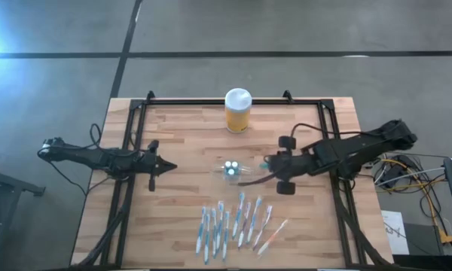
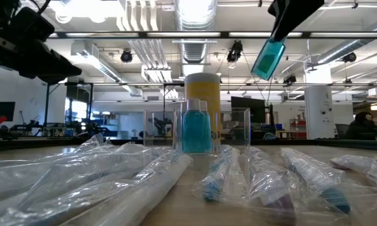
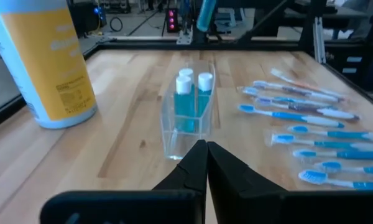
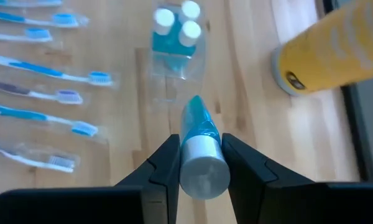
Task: Pick & Place toothbrushing station
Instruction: Put the blue mouthwash into the transparent organizer
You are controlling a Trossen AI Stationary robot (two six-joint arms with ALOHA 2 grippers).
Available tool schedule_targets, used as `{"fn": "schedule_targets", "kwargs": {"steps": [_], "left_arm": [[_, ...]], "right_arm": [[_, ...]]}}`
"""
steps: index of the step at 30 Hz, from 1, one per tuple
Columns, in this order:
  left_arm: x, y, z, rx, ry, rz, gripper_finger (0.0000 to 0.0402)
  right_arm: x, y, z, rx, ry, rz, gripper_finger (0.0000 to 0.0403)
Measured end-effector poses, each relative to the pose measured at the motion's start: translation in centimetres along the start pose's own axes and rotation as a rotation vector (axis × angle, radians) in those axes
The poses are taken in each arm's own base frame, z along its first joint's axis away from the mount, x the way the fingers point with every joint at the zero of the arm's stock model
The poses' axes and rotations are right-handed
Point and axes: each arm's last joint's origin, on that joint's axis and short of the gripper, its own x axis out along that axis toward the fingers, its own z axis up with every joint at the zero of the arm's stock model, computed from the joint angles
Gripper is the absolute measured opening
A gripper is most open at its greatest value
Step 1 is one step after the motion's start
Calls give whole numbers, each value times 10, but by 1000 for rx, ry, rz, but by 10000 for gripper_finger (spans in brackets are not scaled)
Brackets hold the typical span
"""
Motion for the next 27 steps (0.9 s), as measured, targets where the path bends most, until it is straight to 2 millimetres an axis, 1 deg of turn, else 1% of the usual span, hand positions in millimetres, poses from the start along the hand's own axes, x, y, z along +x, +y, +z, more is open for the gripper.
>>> {"fn": "schedule_targets", "kwargs": {"steps": [4,9,13,16,19,23,25,27], "left_arm": [[0,0,2,-14,-20,-2,14],[0,0,2,14,-19,-2,14],[0,0,2,26,-20,-2,14],[0,0,2,56,-20,2,14],[0,0,2,61,-21,9,14],[0,0,2,39,-21,11,14],[0,0,2,35,-21,11,14],[0,1,2,34,-21,22,14]], "right_arm": [[-3,4,-14,-14,-87,80,89],[-12,10,-32,-92,-156,121,89],[-23,2,-43,-133,-214,106,89],[-24,-9,-50,-185,-226,78,89],[-25,-19,-52,-197,-235,59,89],[-20,-28,-53,-234,-215,79,89],[-17,-31,-49,-231,-211,89,89],[-15,-35,-40,-207,-204,129,89]]}}
